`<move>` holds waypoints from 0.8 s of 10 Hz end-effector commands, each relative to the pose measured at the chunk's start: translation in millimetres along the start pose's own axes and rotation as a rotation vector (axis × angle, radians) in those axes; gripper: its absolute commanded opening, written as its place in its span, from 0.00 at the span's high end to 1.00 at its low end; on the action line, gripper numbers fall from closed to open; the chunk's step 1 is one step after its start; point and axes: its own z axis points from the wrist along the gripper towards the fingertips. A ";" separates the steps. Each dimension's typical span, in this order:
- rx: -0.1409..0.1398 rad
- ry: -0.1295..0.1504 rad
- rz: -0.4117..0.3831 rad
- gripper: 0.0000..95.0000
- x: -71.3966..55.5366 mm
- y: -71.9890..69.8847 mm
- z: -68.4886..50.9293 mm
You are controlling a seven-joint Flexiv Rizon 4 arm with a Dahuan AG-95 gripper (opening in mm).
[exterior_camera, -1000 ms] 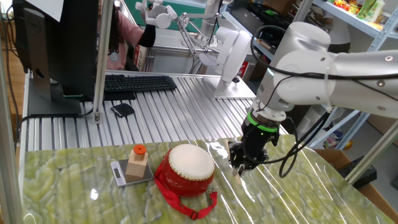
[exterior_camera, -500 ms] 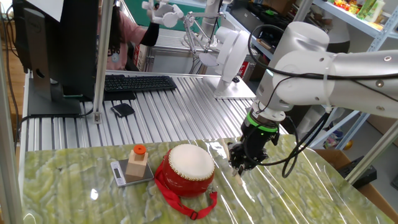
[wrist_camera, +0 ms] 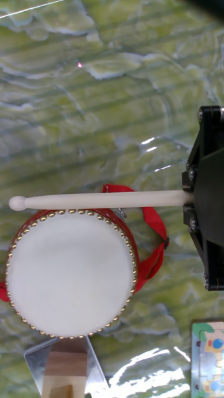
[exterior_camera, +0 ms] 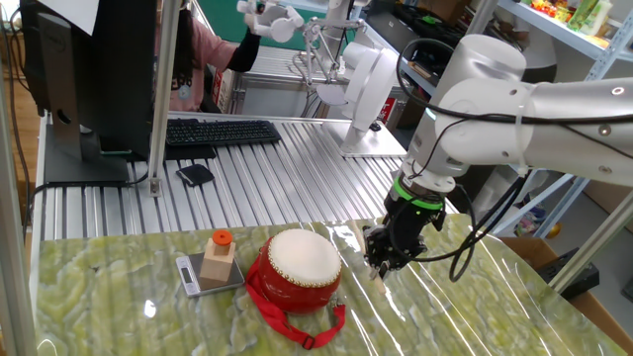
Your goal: Play the drum
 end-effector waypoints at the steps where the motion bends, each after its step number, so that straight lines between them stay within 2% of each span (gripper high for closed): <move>1: -0.013 0.004 -0.035 1.00 0.3 0.3 -0.5; 8: -0.016 0.000 -0.034 1.00 0.3 0.3 -0.5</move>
